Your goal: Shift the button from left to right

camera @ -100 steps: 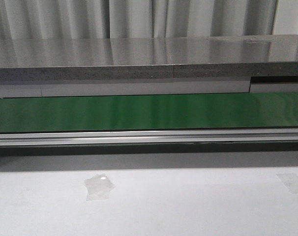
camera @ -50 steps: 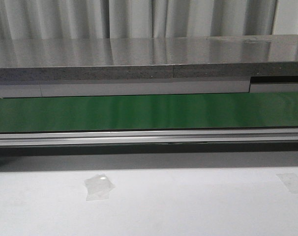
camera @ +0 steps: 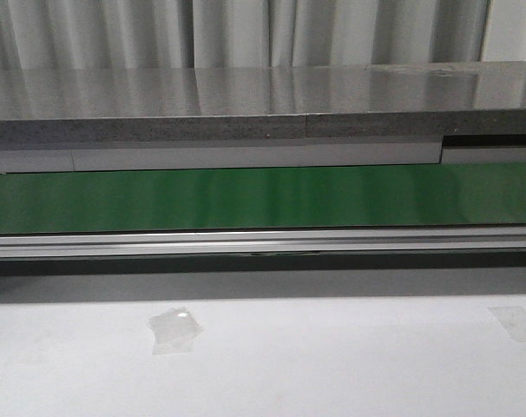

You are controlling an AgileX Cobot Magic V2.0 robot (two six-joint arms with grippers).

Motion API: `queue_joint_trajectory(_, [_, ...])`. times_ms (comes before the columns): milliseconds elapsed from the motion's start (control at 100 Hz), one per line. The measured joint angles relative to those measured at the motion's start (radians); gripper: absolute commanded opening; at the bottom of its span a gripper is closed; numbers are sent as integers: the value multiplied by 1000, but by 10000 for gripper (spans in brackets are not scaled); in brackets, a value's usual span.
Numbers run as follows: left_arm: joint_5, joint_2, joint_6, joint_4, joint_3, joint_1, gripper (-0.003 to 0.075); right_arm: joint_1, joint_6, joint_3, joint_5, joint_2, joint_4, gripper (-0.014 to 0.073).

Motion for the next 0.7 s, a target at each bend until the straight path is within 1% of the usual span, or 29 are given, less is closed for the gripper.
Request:
queue_joint_trajectory(260, [-78, 0, 0, 0, 0, 0, -20, 0, 0, 0, 0, 0, 0, -68])
queue_joint_trajectory(700, [-84, 0, 0, 0, 0, 0, -20, 0, 0, 0, 0, 0, 0, -68])
